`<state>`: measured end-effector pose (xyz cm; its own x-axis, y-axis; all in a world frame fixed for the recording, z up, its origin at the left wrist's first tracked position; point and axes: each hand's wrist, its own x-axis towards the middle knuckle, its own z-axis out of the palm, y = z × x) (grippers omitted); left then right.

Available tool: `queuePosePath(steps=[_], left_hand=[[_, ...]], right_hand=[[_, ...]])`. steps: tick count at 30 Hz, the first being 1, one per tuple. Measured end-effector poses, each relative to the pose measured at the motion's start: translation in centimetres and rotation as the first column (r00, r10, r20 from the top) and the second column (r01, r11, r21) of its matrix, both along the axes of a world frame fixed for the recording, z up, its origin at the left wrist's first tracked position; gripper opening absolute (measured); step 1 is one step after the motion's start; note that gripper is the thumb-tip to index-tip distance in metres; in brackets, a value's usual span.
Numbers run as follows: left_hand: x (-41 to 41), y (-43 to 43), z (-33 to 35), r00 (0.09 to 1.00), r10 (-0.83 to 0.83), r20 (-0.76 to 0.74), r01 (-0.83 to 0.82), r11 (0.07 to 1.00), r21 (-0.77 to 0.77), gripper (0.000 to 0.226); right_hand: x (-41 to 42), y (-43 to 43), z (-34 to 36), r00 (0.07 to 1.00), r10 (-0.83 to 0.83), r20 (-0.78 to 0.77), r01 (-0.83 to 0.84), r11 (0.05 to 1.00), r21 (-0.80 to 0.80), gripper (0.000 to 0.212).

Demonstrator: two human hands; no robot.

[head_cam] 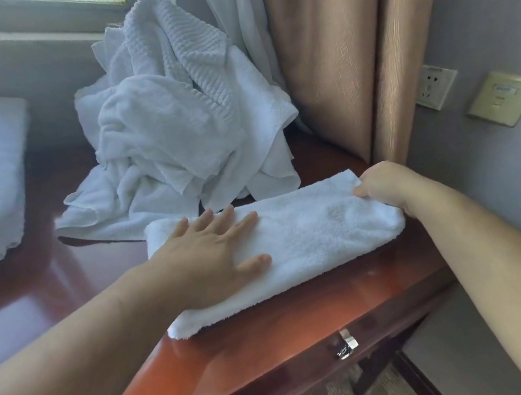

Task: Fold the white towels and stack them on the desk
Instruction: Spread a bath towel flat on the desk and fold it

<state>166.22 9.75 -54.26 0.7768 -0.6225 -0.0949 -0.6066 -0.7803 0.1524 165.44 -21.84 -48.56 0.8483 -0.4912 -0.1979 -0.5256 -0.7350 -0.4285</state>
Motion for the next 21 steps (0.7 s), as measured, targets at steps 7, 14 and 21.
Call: queuePosePath(steps=[7,14,21], left_hand=[[-0.3,0.0,-0.8,0.999,-0.015,0.036,0.014,1.000,0.019,0.090],[-0.4,0.4,-1.0,1.000,-0.011,0.021,0.012,0.999,-0.030,0.087],[-0.1,2.1,-1.1,0.998,0.058,0.004,-0.057,0.994,-0.088,0.063]], right_hand=[[-0.3,3.8,-1.0,0.950,0.175,0.258,-0.029,0.873,-0.487,0.030],[-1.3,7.0,-6.1,0.951,0.309,-0.028,-0.304,0.910,-0.282,0.070],[-1.4,7.2,-5.9,0.949,0.304,-0.086,-0.315,0.898,-0.308,0.071]])
